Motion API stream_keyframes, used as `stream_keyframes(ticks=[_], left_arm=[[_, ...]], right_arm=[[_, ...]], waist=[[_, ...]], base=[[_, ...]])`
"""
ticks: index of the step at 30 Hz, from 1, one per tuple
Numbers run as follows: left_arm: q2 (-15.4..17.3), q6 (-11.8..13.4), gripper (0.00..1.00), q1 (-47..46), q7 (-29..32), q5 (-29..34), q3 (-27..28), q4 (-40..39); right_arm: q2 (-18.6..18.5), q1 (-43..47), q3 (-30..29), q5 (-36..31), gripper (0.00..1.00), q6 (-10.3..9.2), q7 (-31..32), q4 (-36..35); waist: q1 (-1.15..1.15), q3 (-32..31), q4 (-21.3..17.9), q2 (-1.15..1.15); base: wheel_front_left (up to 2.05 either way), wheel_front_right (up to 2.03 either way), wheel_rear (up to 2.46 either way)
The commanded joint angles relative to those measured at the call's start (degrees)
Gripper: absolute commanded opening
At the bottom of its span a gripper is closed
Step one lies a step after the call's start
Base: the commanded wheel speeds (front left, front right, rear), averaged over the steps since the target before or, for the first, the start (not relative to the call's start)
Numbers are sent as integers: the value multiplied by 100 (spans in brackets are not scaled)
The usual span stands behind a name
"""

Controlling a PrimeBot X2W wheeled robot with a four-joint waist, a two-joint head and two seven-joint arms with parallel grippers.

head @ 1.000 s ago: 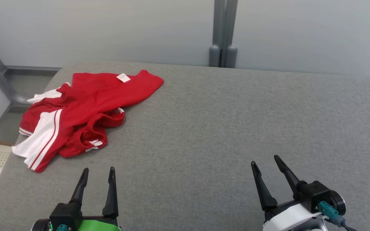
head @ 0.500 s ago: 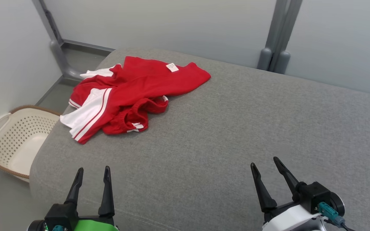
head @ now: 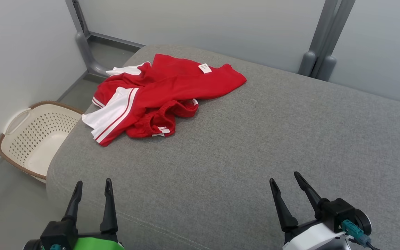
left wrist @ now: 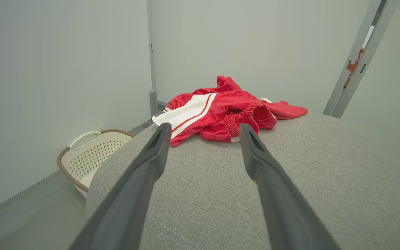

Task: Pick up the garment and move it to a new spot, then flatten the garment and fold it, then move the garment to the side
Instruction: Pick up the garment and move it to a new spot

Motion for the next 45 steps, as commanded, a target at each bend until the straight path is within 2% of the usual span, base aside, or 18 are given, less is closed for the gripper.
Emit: stream_keyframes(ticks=[1,7,11,16,22,27,33,45], left_arm=[[29,43,100,-85,-3,-32,48,-52],[27,92,100,-544,-3,-110,161,-275],[26,-31,100,-1130,-2,-145,269,-163],[51,-265,100,-2353,-2,-53,352,843],[462,-397,100,-4113,194,-134,349,2492],[699,-455,100,-5205,666,-353,384,3542],[949,-498,100,-5972,1169,-551,347,4423],[967,-524,100,-6462,1508,-1185,152,5477]], right_arm=[[-23,6,-14,-48,100,3,-19,3],[-23,-217,-122,-364,100,3,-19,-44],[-152,-438,-248,-535,100,3,-19,-111],[-519,-651,-240,-662,100,3,-18,-150],[-878,-840,-138,-704,100,3,-18,-216],[-925,-947,-207,-659,100,3,-19,-286],[-869,-1026,-383,-720,100,2,-12,-441],[-933,-1113,-490,-724,100,-10,25,-600]], waist=[[0,110,-57,0],[0,682,-166,0],[0,1195,-209,0],[0,1835,-173,0],[0,2425,-287,0],[0,2737,-511,0],[0,3043,-810,0],[0,3476,-1038,0]], base=[[0,0,0],[0,0,0],[0,0,0],[0,0,0],[0,0,0],[0,0,0],[0,0,0],[0,0,0]])
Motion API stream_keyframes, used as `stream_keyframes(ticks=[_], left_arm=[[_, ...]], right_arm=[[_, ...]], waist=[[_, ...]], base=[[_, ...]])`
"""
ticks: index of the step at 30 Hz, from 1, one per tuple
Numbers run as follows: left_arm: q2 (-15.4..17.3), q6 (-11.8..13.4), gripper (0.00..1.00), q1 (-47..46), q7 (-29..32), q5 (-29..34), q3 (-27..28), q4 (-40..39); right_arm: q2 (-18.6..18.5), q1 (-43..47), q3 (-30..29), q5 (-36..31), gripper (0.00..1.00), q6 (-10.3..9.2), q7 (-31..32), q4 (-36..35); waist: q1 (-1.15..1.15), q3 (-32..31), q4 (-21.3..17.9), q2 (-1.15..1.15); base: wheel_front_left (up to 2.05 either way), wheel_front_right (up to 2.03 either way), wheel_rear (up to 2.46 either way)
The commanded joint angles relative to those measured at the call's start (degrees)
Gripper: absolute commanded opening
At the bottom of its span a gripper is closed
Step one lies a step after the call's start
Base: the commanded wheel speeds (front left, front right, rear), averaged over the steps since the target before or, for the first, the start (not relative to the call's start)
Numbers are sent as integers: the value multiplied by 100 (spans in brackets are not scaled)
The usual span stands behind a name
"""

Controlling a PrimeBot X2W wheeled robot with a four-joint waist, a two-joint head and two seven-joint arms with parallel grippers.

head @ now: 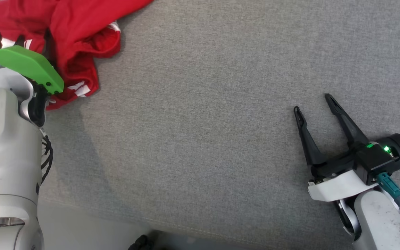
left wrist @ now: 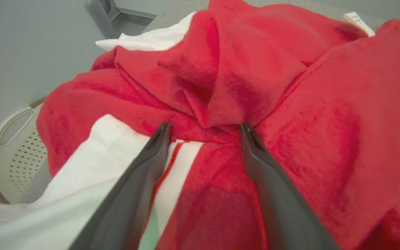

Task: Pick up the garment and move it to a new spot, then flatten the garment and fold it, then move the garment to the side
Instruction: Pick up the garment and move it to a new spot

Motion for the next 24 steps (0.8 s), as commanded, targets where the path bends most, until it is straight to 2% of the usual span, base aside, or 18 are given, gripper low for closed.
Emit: stream_keyframes(ticks=[1,3,4,5,6,16,24], left_arm=[[30,-13,100,-87,21,-89,-7,120],[43,-14,100,-101,-42,-105,-20,261],[51,-14,95,-98,-87,-107,-27,326],[75,1,54,-100,-156,-90,-34,377],[114,52,2,-112,-347,-60,-32,398],[343,48,0,-257,-1280,-81,33,384],[668,59,0,-223,-1495,194,-113,-518]], right_arm=[[-161,56,-143,-2,100,-25,80,329],[-177,26,-149,1,100,-25,86,355],[-173,14,-149,3,100,-25,89,371],[-164,3,-146,6,100,-26,90,383],[-148,-11,-142,9,100,-26,90,398],[104,-50,-78,94,100,-24,82,412],[434,24,76,175,100,-17,48,446]], waist=[[0,129,-78,0],[0,157,-76,0],[0,160,-79,0],[0,160,-84,0],[0,156,-92,0],[0,-146,-178,0],[0,-887,-465,0]], base=[[0,0,0],[0,0,0],[0,0,0],[0,0,0],[0,0,0],[0,0,0],[0,0,0]])
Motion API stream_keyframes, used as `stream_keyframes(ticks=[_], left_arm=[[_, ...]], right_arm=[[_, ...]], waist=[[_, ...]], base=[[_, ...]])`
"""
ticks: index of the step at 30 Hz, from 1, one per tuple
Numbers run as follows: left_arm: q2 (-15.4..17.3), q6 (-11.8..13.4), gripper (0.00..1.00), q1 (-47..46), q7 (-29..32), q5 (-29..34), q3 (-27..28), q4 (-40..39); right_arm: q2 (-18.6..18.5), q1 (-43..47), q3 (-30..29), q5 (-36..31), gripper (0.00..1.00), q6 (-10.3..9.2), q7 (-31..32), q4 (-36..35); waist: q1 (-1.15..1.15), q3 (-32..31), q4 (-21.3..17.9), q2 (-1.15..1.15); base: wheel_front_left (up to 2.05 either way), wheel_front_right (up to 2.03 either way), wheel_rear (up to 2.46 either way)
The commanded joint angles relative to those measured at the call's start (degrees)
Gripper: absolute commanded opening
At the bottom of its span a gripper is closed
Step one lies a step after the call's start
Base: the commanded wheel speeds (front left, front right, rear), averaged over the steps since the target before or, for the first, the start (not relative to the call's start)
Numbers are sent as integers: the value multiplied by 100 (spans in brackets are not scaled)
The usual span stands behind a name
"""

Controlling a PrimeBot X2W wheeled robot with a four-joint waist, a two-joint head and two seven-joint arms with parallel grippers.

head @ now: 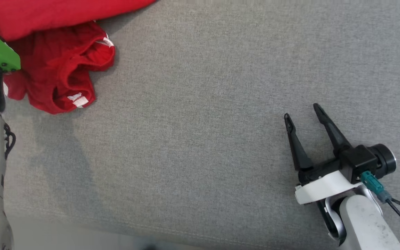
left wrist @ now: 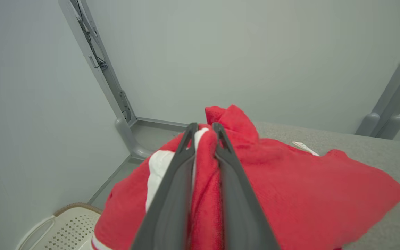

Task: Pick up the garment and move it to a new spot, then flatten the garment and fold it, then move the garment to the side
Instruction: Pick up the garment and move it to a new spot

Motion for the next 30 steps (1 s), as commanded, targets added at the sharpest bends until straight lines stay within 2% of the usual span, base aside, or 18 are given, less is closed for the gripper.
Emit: stream_keyframes(ticks=[1,8,16,23,30], left_arm=[[96,20,0,-28,-47,85,-41,-230],[200,13,0,-102,162,310,-361,-1572],[127,-33,0,-188,1062,255,-848,-3113],[-260,-36,0,-73,1555,93,-1229,-3869],[-718,-41,0,468,1567,14,-1711,-3849]], right_arm=[[46,103,27,29,100,-8,10,44],[276,233,153,159,100,-7,9,174],[349,333,337,475,100,-7,9,197],[350,278,353,794,100,-7,9,95],[352,263,348,973,100,-7,9,38]], waist=[[0,-481,-250,0],[0,-1205,-733,0],[0,-1807,-1615,0],[0,-1933,-2521,0],[0,-1776,-3201,0]], base=[[0,0,0],[0,0,0],[0,0,0],[0,0,0],[0,0,0]])
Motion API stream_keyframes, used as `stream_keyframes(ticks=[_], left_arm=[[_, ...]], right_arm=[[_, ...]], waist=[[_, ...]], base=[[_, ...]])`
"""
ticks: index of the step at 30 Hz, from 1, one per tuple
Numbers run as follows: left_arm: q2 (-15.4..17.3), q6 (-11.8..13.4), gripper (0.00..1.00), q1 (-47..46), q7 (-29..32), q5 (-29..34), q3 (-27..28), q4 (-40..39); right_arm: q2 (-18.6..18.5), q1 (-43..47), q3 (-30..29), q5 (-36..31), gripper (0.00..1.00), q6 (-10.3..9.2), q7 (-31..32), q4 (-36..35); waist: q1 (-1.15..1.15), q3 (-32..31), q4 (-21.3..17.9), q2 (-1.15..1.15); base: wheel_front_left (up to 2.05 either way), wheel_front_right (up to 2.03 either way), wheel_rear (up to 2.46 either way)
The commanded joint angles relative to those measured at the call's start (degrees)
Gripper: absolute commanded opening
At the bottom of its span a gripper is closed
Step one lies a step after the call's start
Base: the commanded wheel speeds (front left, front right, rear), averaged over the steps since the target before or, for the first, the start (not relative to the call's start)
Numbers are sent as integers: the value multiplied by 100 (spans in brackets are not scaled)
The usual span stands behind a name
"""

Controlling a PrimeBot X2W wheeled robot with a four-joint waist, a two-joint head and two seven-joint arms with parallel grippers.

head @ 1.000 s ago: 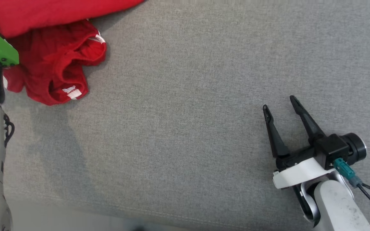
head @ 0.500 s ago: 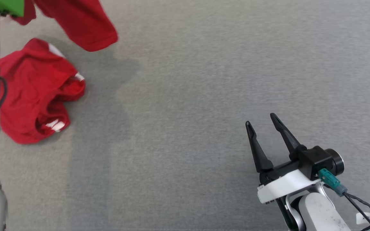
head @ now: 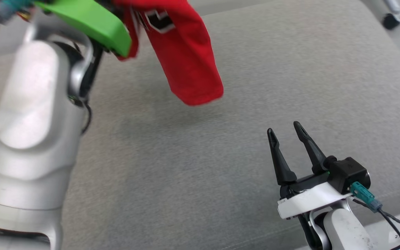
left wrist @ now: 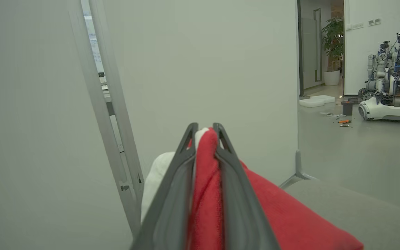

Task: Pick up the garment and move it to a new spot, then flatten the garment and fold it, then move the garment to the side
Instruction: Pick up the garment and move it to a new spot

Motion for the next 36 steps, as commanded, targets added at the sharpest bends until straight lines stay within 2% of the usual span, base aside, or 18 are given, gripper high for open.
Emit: stream_keyframes(ticks=[1,7,12,16,17,18,19,23,25,27,30,32,36], left_arm=[[-26,-25,0,144,-31,-14,-46,62],[-361,-21,0,922,-311,-116,-463,662],[-645,-33,0,1582,-642,-377,-875,1437],[-766,-36,0,2008,-791,-1098,-1394,1750],[-776,-36,24,2067,-772,-1273,-1536,1767],[-778,-37,91,2137,-759,-1515,-1781,1713],[-786,-37,100,2198,-783,-1713,-1999,1619],[-768,-38,100,2351,-1154,-2271,-2462,1316],[-772,-38,100,2445,-1387,-2356,-2452,1227],[-763,75,100,2568,-1548,-2279,-2296,1095],[-591,369,100,2900,-1640,-1980,-1957,798],[-544,540,100,3227,-1637,-1826,-1522,388],[-461,684,100,4068,-1631,-1289,-595,-324]], right_arm=[[2,-23,9,66,100,-7,7,-33],[7,-111,-68,183,100,-7,7,-95],[6,-191,-62,229,100,-7,7,-110],[1,-195,-31,139,100,-7,7,-72],[3,-198,-34,116,100,-7,7,-73],[2,-190,-49,88,100,-7,7,-72],[3,-177,-63,54,100,-7,7,-66],[0,-59,-73,-87,100,-7,7,-7],[-2,24,-75,-157,100,-7,7,31],[-4,112,-73,-219,100,-7,7,55],[-4,255,-97,-283,100,-7,7,95],[-4,339,-105,-294,100,-7,7,103],[-4,475,-140,-307,100,-7,7,123]], waist=[[0,-20,-729,0],[0,397,-938,0],[0,603,-915,0],[0,600,-787,0],[0,583,-737,0],[0,544,-656,0],[0,504,-581,0],[0,219,-200,0],[0,12,-4,0],[0,-202,178,0],[0,-551,440,0],[0,-732,581,0],[0,-965,797,0]], base=[[0,0,0],[0,0,0],[0,0,0],[0,0,0],[0,0,0],[0,0,0],[0,0,0],[0,0,0],[0,0,0],[0,0,0],[0,0,0],[0,0,0],[0,0,0]])
